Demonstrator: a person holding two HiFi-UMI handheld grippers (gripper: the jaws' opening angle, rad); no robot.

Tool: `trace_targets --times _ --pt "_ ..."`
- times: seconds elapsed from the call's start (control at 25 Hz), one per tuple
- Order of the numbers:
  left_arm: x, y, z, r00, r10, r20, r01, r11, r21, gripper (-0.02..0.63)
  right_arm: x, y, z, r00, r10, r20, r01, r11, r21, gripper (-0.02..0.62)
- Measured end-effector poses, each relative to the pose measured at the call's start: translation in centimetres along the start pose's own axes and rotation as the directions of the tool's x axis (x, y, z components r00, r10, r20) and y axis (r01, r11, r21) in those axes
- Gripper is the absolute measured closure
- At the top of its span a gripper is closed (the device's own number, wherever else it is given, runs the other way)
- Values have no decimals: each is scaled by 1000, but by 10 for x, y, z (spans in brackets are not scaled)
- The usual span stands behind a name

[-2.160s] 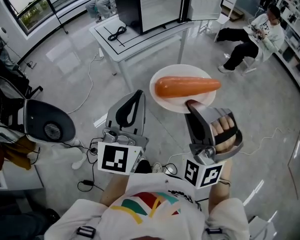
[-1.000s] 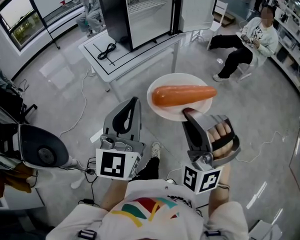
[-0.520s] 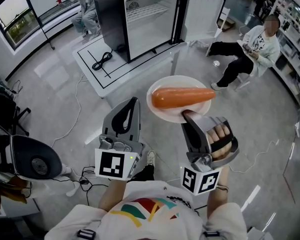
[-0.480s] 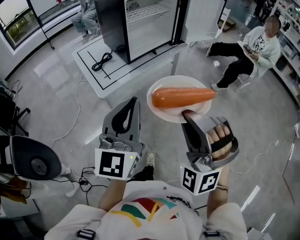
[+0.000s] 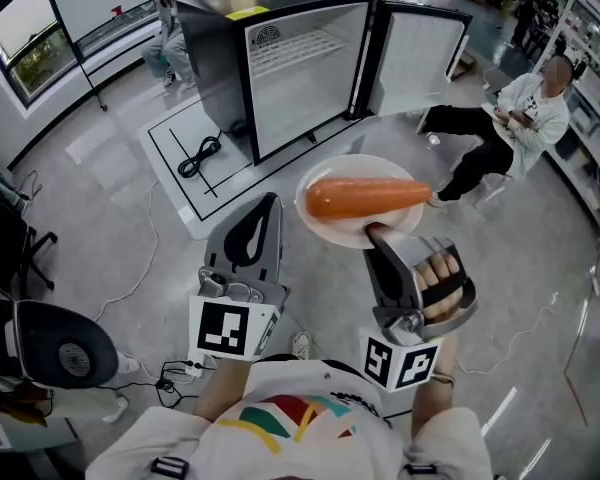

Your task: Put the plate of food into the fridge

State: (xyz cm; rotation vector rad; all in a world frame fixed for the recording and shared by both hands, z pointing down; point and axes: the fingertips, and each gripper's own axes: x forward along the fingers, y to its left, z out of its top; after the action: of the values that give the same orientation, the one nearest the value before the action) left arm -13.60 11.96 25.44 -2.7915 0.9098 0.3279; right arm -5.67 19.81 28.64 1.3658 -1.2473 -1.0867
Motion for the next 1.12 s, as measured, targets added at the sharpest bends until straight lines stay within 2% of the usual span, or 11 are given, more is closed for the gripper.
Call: trace_targets --times 0.64,0.8,1.12 --pt "80 33 -28 999 30 -24 -30 999 10 600 87 4 -46 999 35 30 -36 999 27 551" --pt "112 41 -42 998 52 -39 -51 998 20 600 120 4 -67 997 43 60 -45 998 32 551" --pt "196 62 -57 994 106 -22 -105 994 37 600 196 -9 -120 993 42 107 -45 999 27 551"
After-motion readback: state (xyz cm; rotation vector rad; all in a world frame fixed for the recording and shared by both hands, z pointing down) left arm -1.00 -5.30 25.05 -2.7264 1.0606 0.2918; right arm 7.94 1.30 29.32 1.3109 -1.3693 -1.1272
